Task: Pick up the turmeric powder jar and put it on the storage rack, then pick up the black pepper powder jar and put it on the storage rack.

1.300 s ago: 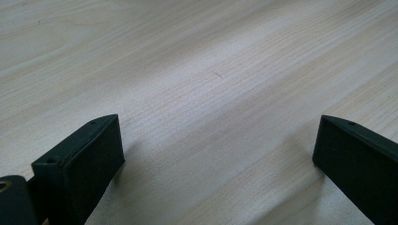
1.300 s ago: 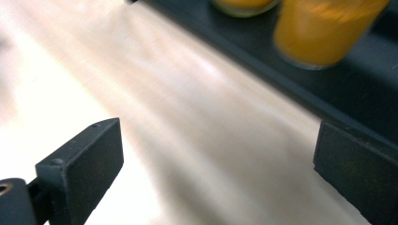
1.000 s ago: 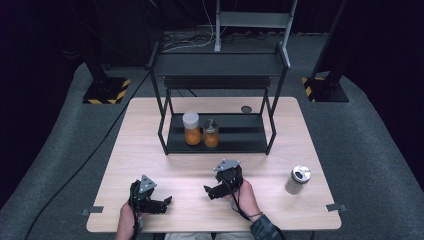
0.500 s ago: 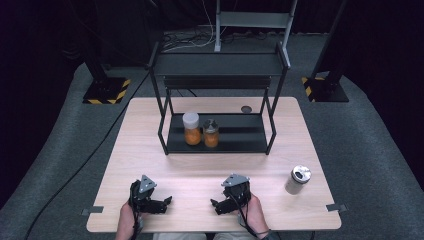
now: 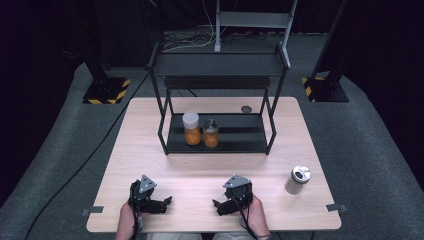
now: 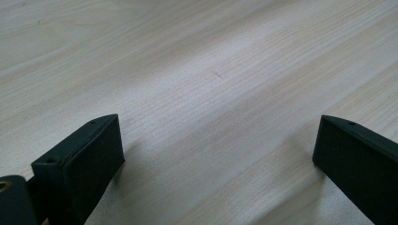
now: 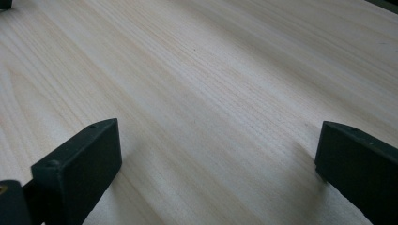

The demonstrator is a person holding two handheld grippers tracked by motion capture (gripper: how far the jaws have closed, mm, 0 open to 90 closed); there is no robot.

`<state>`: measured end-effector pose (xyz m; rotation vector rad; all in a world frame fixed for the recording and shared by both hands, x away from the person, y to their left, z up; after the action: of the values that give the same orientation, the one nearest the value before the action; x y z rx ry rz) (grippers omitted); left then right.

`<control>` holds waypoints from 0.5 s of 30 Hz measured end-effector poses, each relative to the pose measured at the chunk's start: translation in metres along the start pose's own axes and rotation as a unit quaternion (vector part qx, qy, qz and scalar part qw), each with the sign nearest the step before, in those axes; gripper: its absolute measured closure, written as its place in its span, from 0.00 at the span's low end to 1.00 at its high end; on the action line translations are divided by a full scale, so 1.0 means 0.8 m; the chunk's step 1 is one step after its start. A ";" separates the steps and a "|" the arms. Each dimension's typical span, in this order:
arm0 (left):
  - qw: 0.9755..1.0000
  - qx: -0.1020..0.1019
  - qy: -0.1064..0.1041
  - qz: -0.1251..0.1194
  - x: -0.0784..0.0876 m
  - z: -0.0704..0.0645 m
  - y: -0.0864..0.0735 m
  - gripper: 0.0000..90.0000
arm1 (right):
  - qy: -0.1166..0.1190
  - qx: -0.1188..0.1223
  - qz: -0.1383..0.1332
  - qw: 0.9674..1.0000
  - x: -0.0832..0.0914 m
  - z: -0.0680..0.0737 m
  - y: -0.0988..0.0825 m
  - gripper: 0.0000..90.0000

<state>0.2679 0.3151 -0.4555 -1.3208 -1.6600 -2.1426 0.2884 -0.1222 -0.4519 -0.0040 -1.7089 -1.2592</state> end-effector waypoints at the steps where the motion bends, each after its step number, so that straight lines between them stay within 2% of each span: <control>1: 1.000 0.000 0.000 0.000 0.000 0.000 0.000 0.02 | 0.000 0.000 0.000 1.000 0.000 0.000 0.000 0.00; 15: 1.000 0.001 0.000 -0.001 0.000 0.000 0.000 0.02 | -0.032 0.005 -0.008 0.999 0.002 0.014 -0.004 0.00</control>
<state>0.2678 0.3151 -0.4557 -1.3194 -1.6630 -2.1415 0.2777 -0.1164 -0.4530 -0.0246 -1.7737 -1.2752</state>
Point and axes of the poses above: each handheld gripper's, and its own axes: x roughly backward along the jaws, y roughly out of its top, z roughly to its left, the point moved 2 cm from there along -x, roughly forward along the jaws, and after that the axes turned 1 degree about -x, right-handed, at the moved point
